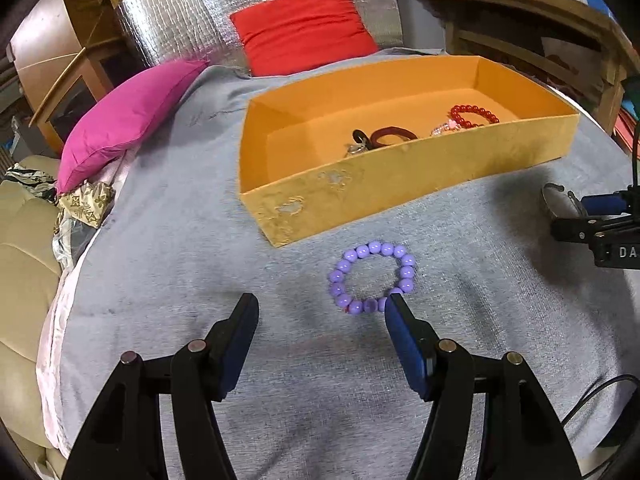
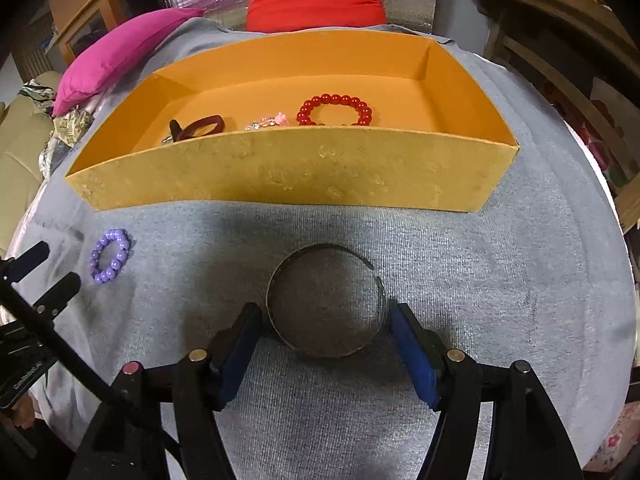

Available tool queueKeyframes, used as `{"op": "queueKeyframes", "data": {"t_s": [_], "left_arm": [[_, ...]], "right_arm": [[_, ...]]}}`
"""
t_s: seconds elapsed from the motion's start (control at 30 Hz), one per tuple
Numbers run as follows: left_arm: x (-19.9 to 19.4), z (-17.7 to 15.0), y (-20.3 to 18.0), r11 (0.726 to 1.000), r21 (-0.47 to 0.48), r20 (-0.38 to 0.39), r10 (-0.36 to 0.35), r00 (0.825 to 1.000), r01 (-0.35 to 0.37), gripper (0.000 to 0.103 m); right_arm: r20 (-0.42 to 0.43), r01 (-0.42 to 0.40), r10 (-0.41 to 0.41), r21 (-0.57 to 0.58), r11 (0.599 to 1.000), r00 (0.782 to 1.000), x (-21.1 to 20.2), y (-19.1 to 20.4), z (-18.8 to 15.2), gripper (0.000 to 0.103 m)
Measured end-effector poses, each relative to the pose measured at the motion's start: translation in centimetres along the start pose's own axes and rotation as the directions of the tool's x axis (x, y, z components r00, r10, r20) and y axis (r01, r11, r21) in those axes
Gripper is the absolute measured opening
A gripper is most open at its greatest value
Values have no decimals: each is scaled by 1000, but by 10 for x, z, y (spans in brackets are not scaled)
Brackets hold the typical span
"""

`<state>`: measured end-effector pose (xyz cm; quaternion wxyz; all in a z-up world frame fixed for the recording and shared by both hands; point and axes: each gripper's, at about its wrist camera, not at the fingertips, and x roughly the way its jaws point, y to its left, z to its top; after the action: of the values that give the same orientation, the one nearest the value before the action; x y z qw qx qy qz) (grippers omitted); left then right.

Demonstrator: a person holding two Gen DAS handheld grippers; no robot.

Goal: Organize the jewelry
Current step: 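Place the right tool fingers on the silver bangle rim while the left tool approaches the purple bracelet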

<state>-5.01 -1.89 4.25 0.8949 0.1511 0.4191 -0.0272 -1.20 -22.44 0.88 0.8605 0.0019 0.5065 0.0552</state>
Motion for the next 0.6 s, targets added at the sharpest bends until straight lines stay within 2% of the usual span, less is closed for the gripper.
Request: {"op": "queueKeyframes", "data": {"t_s": [0.27, 0.6], "left_arm": [[-4, -2, 10, 1000, -8, 15, 17, 1000, -17, 66], [-5, -2, 11, 1000, -7, 20, 24, 1000, -24, 66]], "right_arm": [[34, 19, -19, -23, 1000, 999, 3, 9, 3, 64], [47, -24, 30, -106, 994, 998, 1, 23, -1, 64]]}}
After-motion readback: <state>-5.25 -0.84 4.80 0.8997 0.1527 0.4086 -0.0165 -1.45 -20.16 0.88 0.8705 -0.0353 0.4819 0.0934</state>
